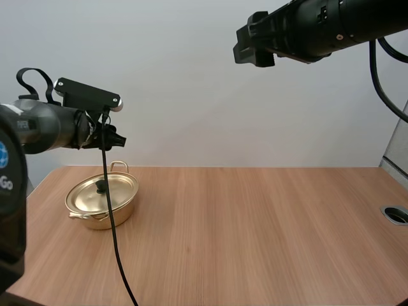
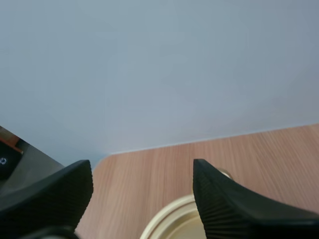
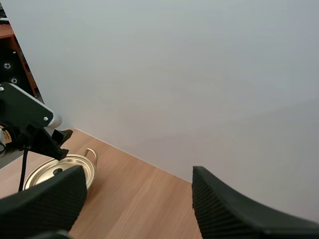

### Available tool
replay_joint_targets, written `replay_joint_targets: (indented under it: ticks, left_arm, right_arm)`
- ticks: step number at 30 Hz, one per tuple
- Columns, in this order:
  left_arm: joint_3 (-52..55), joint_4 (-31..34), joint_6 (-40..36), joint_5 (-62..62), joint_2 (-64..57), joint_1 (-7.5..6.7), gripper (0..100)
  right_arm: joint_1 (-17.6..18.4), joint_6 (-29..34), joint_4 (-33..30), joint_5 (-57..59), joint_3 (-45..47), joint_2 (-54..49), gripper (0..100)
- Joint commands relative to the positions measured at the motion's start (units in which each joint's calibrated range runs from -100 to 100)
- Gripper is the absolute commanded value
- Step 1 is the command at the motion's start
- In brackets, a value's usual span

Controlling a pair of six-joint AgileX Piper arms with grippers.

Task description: Open the pot, put the car inside, and close it

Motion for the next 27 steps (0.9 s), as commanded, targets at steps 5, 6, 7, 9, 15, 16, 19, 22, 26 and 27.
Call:
replay_joint_targets:
  ticks: [5, 6, 7, 9, 15, 16, 19, 22, 26, 27]
  left_arm:
    - [-0.04, -0.01, -0.02, -2.6, -1.65, 0.03, 95]
    - [-0.04, -0.15, -0.02, -1.12, -1.24, 0.03, 95]
    - [-0.04, -0.66, -0.02, 0.75, -0.61, 0.03, 95]
    - [-0.04, -1.09, -0.02, 5.25, 0.84, 0.03, 95]
    - [0.1, -1.4, -0.02, 13.18, 3.28, 0.03, 95]
    - [0.1, -2.4, -0.02, 13.79, 3.28, 0.03, 95]
    - [0.1, -6.1, -0.02, 17.44, 3.5, 0.03, 95]
    - [0.1, -8.96, -0.02, 22.4, 3.7, 0.03, 95]
    - [0.1, -9.76, -0.02, 26.02, 3.95, 0.03, 95]
    - [0.1, -9.86, -0.02, 26.85, 3.95, 0.03, 95]
  right_arm:
    - [-0.01, -0.01, -0.01, 0.05, 0.03, -0.02, 100]
    - [-0.01, -0.01, -0.01, 0.05, 0.03, -0.02, 100]
    - [-0.01, -0.01, -0.01, 0.05, 0.03, -0.02, 100]
    - [-0.01, -0.01, -0.01, 0.05, 0.03, -0.02, 100]
    - [-0.01, -0.01, 0.09, 0.05, 0.03, -0.02, 100]
    - [-0.01, -0.01, 0.2, 0.05, 0.03, -0.02, 100]
    - [-0.01, -0.01, 0.55, 0.05, 0.03, -0.02, 100]
    - [-0.01, -0.01, 0.55, 0.05, 0.03, -0.02, 100]
    - [-0.01, -0.01, 0.55, 0.05, 0.03, -0.02, 100]
    - [-0.01, -0.01, 0.55, 0.05, 0.03, -0.02, 100]
